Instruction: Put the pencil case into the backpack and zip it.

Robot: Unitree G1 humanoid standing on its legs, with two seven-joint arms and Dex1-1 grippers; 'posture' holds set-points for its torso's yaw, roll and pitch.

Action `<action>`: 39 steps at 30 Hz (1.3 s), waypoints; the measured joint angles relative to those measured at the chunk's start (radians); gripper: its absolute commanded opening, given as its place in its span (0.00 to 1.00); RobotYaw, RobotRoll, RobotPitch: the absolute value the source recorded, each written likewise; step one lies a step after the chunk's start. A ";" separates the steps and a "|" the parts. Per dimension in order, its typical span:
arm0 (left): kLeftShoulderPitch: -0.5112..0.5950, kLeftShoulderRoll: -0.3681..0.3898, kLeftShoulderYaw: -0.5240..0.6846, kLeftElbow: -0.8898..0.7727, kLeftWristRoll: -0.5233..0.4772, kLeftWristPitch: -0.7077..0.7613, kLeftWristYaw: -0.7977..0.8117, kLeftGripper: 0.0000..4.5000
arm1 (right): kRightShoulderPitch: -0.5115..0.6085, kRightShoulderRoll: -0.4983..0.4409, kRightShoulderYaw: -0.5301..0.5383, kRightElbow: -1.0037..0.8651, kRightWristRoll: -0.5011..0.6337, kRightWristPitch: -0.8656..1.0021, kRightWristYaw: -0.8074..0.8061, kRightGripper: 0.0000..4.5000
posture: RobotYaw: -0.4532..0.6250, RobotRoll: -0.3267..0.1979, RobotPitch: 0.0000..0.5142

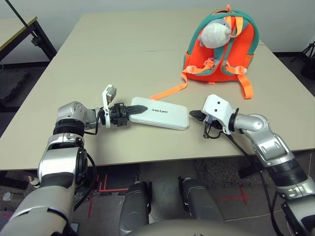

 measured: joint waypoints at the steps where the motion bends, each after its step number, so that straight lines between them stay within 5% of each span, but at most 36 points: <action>1: 0.000 -0.003 0.020 0.000 -0.002 -0.003 0.014 0.31 | 0.000 0.001 0.000 0.003 0.000 -0.001 0.000 0.00 | 0.26 0.62 0.29; 8: -0.013 -0.040 0.192 -0.022 -0.048 -0.074 0.179 0.31 | -0.005 0.005 0.001 0.037 0.000 -0.010 0.000 0.00 | 0.29 0.62 0.32; 15: -0.013 -0.051 0.358 -0.220 -0.102 -0.191 0.340 0.30 | -0.022 0.012 -0.004 0.105 -0.002 -0.018 -0.029 0.00 | 0.30 0.62 0.34; 36: 0.033 -0.167 0.480 -0.523 -0.270 -0.289 0.550 0.30 | -0.012 0.018 -0.109 0.134 0.030 0.061 -0.126 0.00 | 0.30 0.62 0.40; 39: 0.033 -0.167 0.475 -0.526 -0.273 -0.321 0.550 0.30 | -0.012 0.035 -0.143 0.131 0.053 0.107 -0.149 0.13 | 0.30 0.62 0.40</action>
